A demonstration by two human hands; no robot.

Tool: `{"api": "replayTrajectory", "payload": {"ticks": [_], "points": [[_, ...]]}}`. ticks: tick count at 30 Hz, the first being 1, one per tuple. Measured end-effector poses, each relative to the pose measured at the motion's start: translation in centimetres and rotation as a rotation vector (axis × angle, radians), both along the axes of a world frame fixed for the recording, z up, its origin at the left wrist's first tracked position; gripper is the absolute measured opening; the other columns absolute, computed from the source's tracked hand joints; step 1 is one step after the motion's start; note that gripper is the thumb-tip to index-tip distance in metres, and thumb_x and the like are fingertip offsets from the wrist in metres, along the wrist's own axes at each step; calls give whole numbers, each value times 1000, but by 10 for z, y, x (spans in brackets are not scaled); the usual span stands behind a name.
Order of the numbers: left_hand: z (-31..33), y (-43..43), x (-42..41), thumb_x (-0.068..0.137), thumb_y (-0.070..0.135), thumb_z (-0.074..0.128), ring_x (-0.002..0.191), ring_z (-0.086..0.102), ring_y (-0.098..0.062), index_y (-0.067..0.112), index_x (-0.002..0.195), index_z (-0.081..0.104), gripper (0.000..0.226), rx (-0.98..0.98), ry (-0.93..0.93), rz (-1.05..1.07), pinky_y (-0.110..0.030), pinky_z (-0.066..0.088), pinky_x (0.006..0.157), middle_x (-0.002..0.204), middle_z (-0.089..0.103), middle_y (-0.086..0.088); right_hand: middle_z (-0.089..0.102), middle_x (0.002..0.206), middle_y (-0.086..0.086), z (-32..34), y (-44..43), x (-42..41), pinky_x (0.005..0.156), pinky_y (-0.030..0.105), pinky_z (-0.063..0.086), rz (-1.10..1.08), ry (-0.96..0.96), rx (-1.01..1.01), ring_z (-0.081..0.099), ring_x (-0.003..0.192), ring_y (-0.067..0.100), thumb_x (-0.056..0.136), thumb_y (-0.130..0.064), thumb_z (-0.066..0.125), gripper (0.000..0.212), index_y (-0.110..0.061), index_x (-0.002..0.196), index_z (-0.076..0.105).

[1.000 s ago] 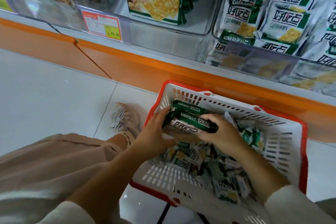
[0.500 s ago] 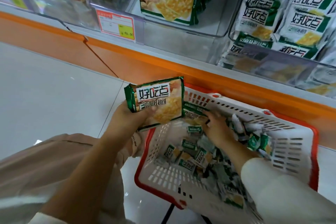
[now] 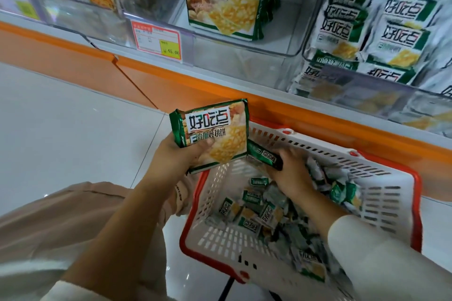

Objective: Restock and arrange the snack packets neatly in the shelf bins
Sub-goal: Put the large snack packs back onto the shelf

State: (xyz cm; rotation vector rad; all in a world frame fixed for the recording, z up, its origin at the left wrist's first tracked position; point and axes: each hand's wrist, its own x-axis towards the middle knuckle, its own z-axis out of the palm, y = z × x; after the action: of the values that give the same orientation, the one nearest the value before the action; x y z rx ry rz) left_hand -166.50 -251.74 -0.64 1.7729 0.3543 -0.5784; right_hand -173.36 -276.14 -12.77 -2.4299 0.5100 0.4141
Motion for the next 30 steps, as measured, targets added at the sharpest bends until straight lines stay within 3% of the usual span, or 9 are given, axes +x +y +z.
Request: {"api": "replayTrajectory", "payload": {"ticks": [4, 10, 13, 15, 17, 20, 22, 24, 30], "points": [[13, -8, -5, 81, 34, 78, 91, 73, -12, 31, 108, 70, 28, 15, -48, -45, -34, 56, 83, 97, 77, 11, 58, 108, -12, 73, -10, -17, 75, 31, 49, -98, -117, 157, 57, 90, 7, 87, -44, 65, 30, -31, 113, 57], [68, -10, -6, 79, 34, 80, 87, 70, -2, 28, 113, 69, 36, 18, -195, -184, -26, 52, 81, 98, 76, 13, 53, 97, -31, 174, -26, -51, 73, 23, 40, -134, -277, 112, 53, 93, 3, 87, -44, 65, 21, -39, 107, 57], [103, -7, -5, 83, 35, 76, 57, 58, 7, 29, 107, 68, 27, -7, -285, -197, -25, 44, 64, 71, 69, 21, 51, 113, -24, 215, -26, -60, 81, 23, 37, -161, -334, 100, 47, 99, -1, 83, -55, 59, 47, -33, 124, 57], [127, -4, -1, 85, 30, 73, 47, 50, 6, 24, 104, 70, 20, -77, -326, -150, -26, 37, 59, 58, 62, 20, 52, 125, -18, 242, -25, -59, 81, 22, 36, -177, -415, 79, 48, 92, -8, 80, -61, 56, 57, -33, 129, 55], [150, 2, 7, 86, 26, 73, 46, 51, 7, 21, 102, 70, 17, -144, -352, -74, -25, 37, 58, 56, 62, 20, 53, 129, -16, 271, -22, -52, 76, 18, 37, -215, -516, 70, 51, 84, -9, 78, -62, 54, 59, -32, 129, 56], [184, 19, 22, 87, 20, 71, 43, 50, 6, 20, 93, 68, 7, -212, -412, -2, -19, 38, 52, 50, 59, 17, 61, 108, -17, 313, -14, -33, 66, 19, 40, -259, -680, 102, 57, 80, 3, 73, -61, 53, 50, -35, 116, 60], [195, 34, 32, 88, 19, 70, 40, 49, 6, 19, 93, 66, 6, -239, -448, 66, -16, 38, 51, 46, 55, 18, 60, 98, -16, 335, -4, -14, 61, 23, 41, -215, -756, 76, 56, 73, 5, 74, -60, 51, 43, -39, 111, 57], [190, 52, 39, 87, 19, 69, 40, 49, 6, 19, 94, 66, 7, -262, -472, 136, -18, 39, 51, 46, 54, 18, 58, 100, -13, 347, 6, 11, 66, 31, 43, -141, -807, 2, 57, 81, 11, 79, -58, 52, 45, -35, 117, 59], [163, 86, 57, 89, 20, 69, 39, 48, 5, 12, 107, 70, 19, -317, -443, 288, -15, 37, 45, 51, 60, 16, 53, 114, -3, 335, 41, 106, 69, 29, 35, 97, -706, -274, 49, 88, 14, 94, -43, 56, 44, -27, 134, 51]]}}
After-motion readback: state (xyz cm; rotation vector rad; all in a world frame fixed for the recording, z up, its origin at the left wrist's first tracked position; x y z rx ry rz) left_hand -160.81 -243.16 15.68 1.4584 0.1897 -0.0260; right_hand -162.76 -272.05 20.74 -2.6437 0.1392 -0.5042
